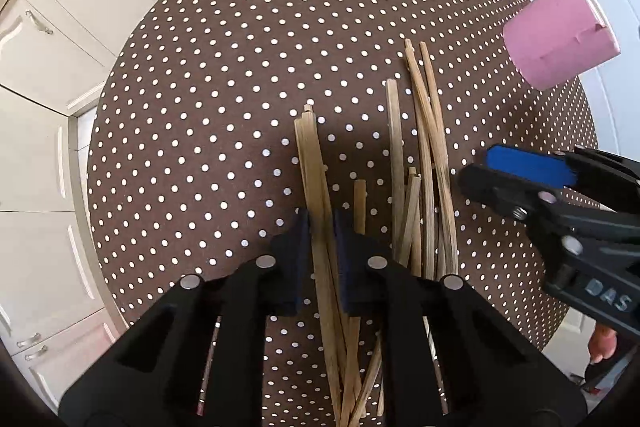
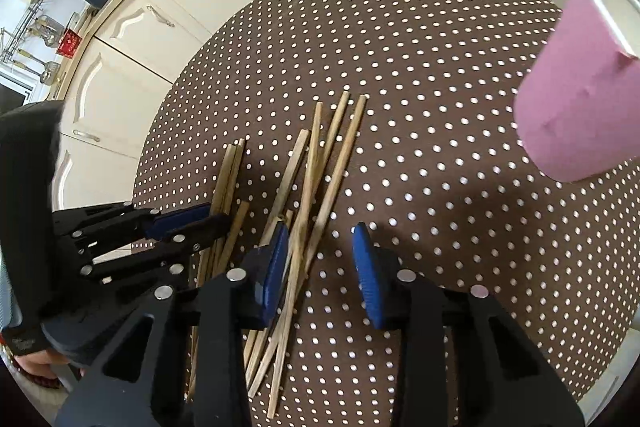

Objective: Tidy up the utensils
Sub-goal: 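Close the left tool on one chopstick while the right tool grasps another chopstick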

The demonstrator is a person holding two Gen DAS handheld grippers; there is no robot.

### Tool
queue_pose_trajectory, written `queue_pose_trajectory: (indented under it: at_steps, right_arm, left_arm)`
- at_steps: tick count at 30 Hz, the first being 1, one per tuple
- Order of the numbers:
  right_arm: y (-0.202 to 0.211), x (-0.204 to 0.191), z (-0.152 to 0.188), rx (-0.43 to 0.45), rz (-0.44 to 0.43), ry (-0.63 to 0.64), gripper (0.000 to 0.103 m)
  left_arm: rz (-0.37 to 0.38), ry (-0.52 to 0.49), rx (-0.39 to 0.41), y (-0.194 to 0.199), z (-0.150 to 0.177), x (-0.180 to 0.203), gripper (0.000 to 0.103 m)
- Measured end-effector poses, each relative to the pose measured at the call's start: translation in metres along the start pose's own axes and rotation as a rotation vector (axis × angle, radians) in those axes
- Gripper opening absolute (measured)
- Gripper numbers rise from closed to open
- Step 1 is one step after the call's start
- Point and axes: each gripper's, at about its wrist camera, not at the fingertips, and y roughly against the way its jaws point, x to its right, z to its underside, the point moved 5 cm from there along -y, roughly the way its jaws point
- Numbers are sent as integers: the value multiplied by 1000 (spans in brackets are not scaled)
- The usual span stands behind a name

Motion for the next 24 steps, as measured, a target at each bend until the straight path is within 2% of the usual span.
queue_pose_trajectory:
  at_steps: [2,9,13,17,20,24]
  right_arm:
    - [-3,-2,-3,-5,1,1,26]
    - [-15,-14,-19,-23,-4,8,18]
    - [-23,-24,-26,-32,3,7,5]
    - [-25,-29,-28,-35,0,-7,5]
    - [-8,-18,-18,-10,-6,-17,5]
    - [21,-11,-15,43,-23,-45,5]
  left_arm:
    - [16,12,7,4,0,-3,7]
    - [64,41,35,20,4,-30,7]
    - [89,65,49,39,10,-42,7]
    - [108,82,75,55,19,-48,7]
    - [129,86,98,66,17,-47,7]
    - [146,39,138,90,11,-36,6]
